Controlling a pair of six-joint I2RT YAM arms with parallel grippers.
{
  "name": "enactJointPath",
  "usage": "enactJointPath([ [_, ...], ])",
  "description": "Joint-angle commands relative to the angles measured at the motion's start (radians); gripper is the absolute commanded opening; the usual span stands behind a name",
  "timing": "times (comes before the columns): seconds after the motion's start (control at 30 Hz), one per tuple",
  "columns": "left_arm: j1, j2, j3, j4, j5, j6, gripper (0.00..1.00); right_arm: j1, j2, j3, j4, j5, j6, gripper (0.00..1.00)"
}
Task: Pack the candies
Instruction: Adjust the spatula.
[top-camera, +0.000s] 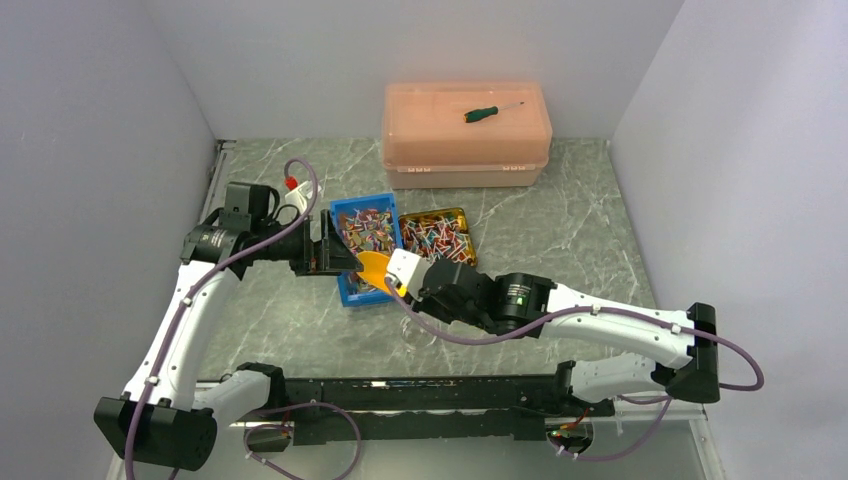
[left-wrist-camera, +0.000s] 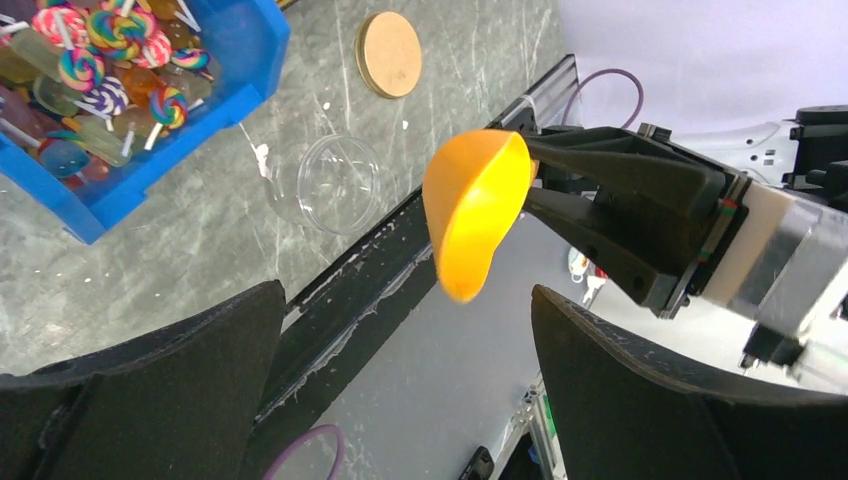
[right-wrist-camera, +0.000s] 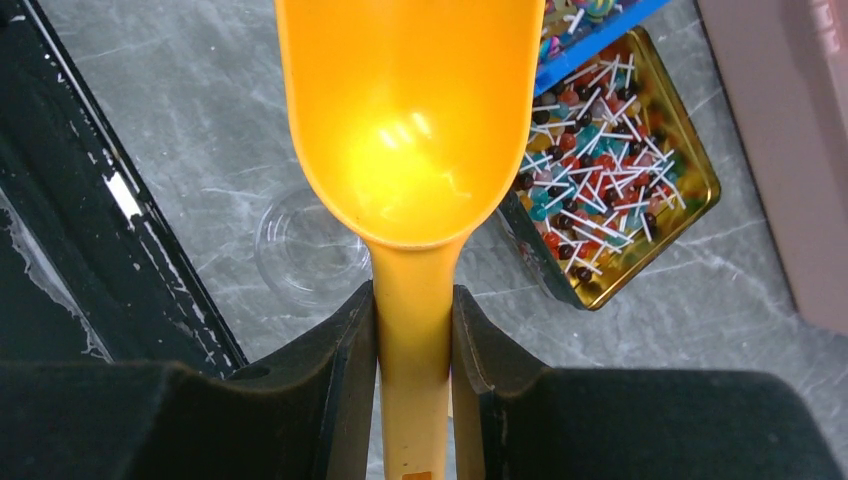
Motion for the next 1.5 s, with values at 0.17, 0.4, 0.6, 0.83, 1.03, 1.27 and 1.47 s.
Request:
enactJointPath([
  [0.17, 0.001, -0.038, -0.034, 0.034, 0.078, 0.016, 0.96, 0.074, 0.041, 0.131, -0.044, 0.097, -0.091, 0.0],
  [0.4, 0.0, -0.05, -0.054, 0.043, 0.101, 0.016, 0.77, 0.104, 0.058, 0.156, -0.065, 0.107, -0.088, 0.0],
  [0.6, -0.001, -0.047, -0.047, 0.049, 0.11, 0.014, 0.61, 0.119, 0.051, 0.15, -0.068, 0.093, -0.08, 0.0],
  [0.83, -0.009, -0.046, -0.053, 0.056, 0.121, 0.018, 0.46, 0.124, 0.045, 0.154, -0.068, 0.104, -0.069, 0.0],
  [1.03, -0.017, -0.044, -0.059, 0.058, 0.123, 0.023, 0.23, 0.128, 0.046, 0.159, -0.067, 0.11, -0.061, 0.0],
  [1.27, -0.025, -0.038, -0.063, 0.061, 0.129, 0.026, 0.0, 0.128, 0.009, 0.156, -0.045, 0.083, -0.056, 0.05],
  [1.47, -0.027, -0.051, -0.049, 0.079, 0.152, 0.016, 0.0, 0.129, -0.05, 0.13, -0.014, 0.04, -0.054, 0.36],
])
